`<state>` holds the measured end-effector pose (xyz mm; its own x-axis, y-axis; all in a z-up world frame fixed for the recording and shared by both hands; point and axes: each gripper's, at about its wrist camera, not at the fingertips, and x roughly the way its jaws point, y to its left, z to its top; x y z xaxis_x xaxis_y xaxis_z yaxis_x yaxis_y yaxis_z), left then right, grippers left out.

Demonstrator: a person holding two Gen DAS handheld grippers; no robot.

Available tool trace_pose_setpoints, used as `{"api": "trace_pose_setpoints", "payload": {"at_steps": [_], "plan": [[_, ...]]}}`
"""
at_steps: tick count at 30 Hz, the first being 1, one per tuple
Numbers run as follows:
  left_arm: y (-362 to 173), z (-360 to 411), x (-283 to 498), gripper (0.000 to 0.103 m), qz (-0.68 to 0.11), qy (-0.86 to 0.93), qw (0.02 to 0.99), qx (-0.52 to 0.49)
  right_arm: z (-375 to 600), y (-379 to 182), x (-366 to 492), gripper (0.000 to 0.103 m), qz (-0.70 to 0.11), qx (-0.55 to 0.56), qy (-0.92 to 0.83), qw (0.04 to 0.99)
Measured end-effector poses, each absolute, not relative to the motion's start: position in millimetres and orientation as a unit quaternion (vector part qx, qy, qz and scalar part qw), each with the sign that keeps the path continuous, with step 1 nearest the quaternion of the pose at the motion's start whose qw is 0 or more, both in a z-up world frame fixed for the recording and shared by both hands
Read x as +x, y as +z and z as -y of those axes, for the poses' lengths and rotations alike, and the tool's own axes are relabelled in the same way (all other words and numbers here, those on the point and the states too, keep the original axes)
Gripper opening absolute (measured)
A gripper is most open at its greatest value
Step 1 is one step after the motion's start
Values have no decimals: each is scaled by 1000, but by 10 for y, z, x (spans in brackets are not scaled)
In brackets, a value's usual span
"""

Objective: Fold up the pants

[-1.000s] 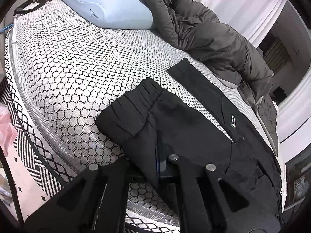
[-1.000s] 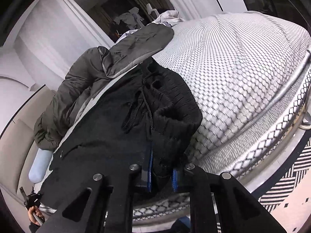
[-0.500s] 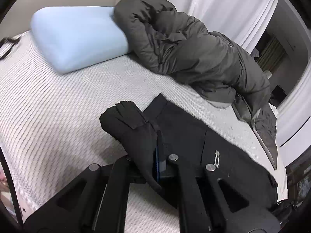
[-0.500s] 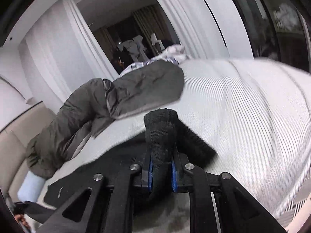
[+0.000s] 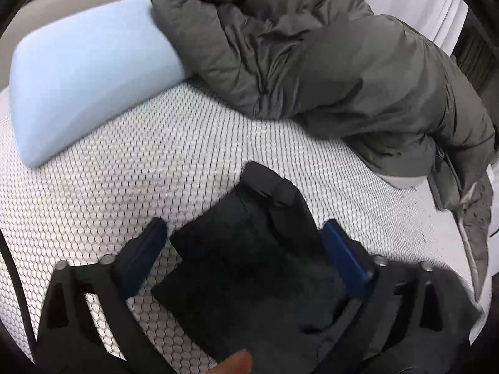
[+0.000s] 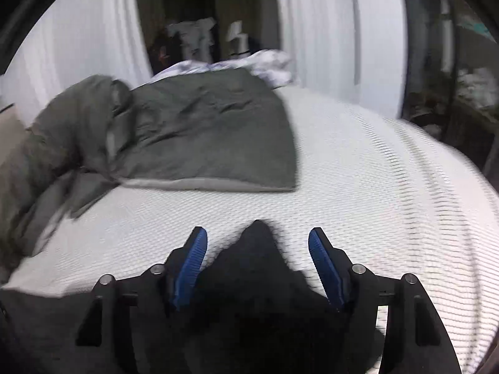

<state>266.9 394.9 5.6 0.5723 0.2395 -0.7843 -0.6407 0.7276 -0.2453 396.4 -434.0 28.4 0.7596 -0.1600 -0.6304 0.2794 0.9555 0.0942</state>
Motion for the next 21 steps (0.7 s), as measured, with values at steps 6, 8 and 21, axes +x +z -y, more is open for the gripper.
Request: {"api": "trace_pose_setpoints", "payload": {"at_steps": [6, 8, 21], "plan": [[36, -3635, 2227, 99, -379, 192, 874, -237, 4430, 184, 3265, 83, -311, 100, -50, 944], [-5, -3343, 2109, 92, -381, 129, 880, -255, 4399, 100, 3008, 84, -312, 121, -20, 942], [-664, -2513, 2656, 3, -433, 95, 841, -312, 4210, -347, 2196, 85, -345, 227, 69, 908]]}}
